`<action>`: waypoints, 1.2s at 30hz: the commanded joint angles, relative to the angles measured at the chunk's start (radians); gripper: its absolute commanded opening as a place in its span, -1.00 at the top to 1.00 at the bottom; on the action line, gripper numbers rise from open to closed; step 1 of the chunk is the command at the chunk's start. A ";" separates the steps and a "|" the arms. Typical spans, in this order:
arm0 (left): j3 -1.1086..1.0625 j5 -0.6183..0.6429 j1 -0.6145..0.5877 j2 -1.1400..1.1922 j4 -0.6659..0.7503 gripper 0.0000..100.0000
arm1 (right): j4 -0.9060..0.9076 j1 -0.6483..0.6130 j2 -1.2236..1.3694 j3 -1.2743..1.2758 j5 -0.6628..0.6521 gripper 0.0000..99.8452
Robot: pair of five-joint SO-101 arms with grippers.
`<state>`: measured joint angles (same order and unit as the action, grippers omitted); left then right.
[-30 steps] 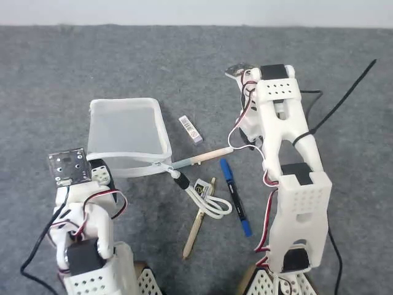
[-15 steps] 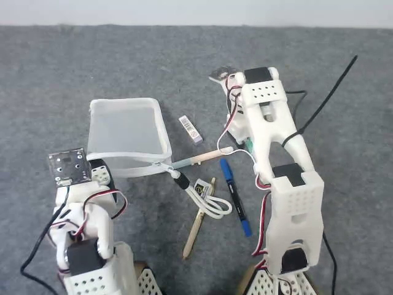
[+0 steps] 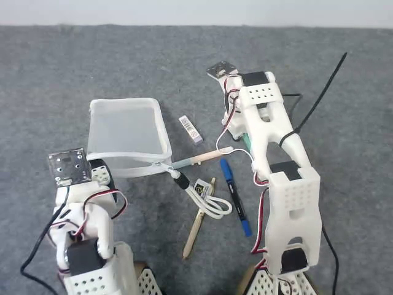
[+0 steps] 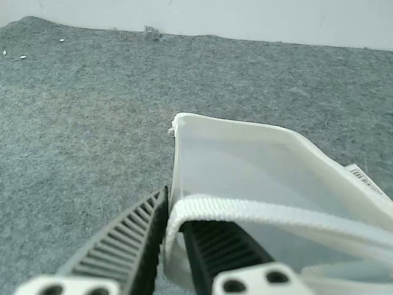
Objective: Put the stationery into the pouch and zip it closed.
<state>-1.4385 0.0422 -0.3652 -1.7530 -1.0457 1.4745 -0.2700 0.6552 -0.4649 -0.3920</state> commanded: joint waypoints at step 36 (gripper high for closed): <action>0.010 0.003 -0.006 -0.011 0.017 0.98 | 0.031 0.007 -0.074 -0.034 -0.002 0.99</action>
<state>-1.4385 0.0422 -0.3652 -1.7530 -1.0457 1.4515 -0.2608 0.6997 -0.4664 -0.3936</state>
